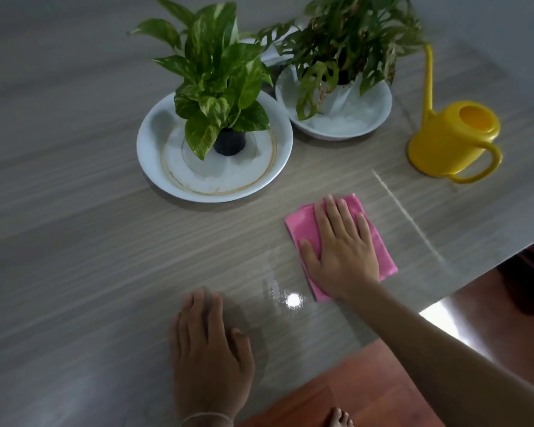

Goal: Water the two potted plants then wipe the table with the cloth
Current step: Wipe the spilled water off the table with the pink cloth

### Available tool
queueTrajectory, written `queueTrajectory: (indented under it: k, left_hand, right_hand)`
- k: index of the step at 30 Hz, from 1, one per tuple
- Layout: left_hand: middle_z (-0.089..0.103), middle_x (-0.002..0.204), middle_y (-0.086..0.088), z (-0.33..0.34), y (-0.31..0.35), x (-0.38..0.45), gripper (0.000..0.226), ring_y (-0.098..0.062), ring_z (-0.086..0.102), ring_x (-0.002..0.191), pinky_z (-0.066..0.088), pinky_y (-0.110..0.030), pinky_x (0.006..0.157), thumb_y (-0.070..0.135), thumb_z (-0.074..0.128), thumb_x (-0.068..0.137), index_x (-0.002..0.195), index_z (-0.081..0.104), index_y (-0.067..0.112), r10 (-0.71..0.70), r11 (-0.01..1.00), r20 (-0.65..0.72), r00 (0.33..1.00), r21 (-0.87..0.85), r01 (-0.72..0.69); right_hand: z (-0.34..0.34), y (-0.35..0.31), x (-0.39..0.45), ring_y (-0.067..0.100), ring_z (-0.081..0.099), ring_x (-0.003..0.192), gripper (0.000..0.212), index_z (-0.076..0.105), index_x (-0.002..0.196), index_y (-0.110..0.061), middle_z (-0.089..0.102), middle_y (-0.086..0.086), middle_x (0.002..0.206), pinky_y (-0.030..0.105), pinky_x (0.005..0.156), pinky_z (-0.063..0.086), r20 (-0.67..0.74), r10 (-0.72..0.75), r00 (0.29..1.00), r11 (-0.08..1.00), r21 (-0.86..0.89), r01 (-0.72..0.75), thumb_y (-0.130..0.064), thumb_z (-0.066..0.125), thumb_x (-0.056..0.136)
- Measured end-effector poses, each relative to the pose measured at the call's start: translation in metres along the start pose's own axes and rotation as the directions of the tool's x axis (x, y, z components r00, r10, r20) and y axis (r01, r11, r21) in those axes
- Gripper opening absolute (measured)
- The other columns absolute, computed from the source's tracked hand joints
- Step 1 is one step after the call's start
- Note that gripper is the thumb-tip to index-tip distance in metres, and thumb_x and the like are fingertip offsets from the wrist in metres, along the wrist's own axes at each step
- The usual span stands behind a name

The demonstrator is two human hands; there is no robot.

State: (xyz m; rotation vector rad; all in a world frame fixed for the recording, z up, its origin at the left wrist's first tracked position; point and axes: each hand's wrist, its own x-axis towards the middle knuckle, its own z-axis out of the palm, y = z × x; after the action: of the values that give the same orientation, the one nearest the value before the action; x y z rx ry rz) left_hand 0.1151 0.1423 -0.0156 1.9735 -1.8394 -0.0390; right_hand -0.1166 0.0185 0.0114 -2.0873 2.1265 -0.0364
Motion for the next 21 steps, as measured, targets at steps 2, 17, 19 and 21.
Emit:
queueTrajectory:
  k: [2, 17, 19, 21]
  left_hand:
    - [0.053, 0.146, -0.025, 0.001, 0.0, -0.001, 0.059, -0.043, 0.048, 0.137, 0.037, -0.058, 0.112, 0.028, 0.047, 0.084, 0.132, 0.063, -0.001, -0.011, 1.0, -0.013, 1.0, -0.001, 0.011]
    - [0.055, 0.142, -0.028, 0.005, 0.002, 0.001, 0.056, -0.045, 0.052, 0.132, 0.043, -0.063, 0.105, 0.028, 0.048, 0.086, 0.128, 0.065, -0.005, 0.025, 0.999, -0.092, 0.995, -0.023, -0.027]
    - [0.056, 0.141, -0.029, 0.005, 0.002, 0.001, 0.057, -0.045, 0.052, 0.131, 0.044, -0.063, 0.103, 0.029, 0.047, 0.085, 0.127, 0.066, -0.005, 0.029, 0.999, -0.094, 0.995, -0.012, -0.03]
    - [0.056, 0.14, -0.029, 0.005, 0.002, 0.002, 0.057, -0.046, 0.053, 0.13, 0.045, -0.063, 0.102, 0.029, 0.047, 0.084, 0.126, 0.066, -0.005, 0.031, 1.0, -0.092, 0.995, 0.0, -0.032]
  right_hand:
    - [0.002, 0.009, -0.023, 0.022, -0.001, 0.159, 0.078, 0.014, 0.163, -0.016, 0.007, 0.005, 0.172, 0.048, 0.128, 0.003, 0.001, 0.052, 0.999, 0.999, -0.006, -0.052, -0.063, 0.016, 0.101]
    - [-0.023, 0.073, 0.132, 0.028, 0.005, 0.158, 0.08, 0.012, 0.162, -0.009, 0.012, 0.012, 0.171, 0.049, 0.127, 0.001, -0.041, 0.341, 0.939, 0.94, 0.035, -0.339, -0.057, 0.021, 0.098]
    - [-0.025, 0.078, 0.152, 0.031, 0.012, 0.157, 0.079, 0.018, 0.16, -0.006, 0.02, 0.016, 0.168, 0.05, 0.127, 0.003, -0.087, 0.347, 0.934, 0.938, 0.046, -0.344, -0.055, 0.022, 0.098]
    - [-0.025, 0.081, 0.165, 0.035, 0.022, 0.153, 0.079, 0.028, 0.156, -0.001, 0.031, 0.02, 0.163, 0.051, 0.127, 0.008, -0.14, 0.352, 0.926, 0.936, 0.05, -0.348, -0.052, 0.022, 0.095]
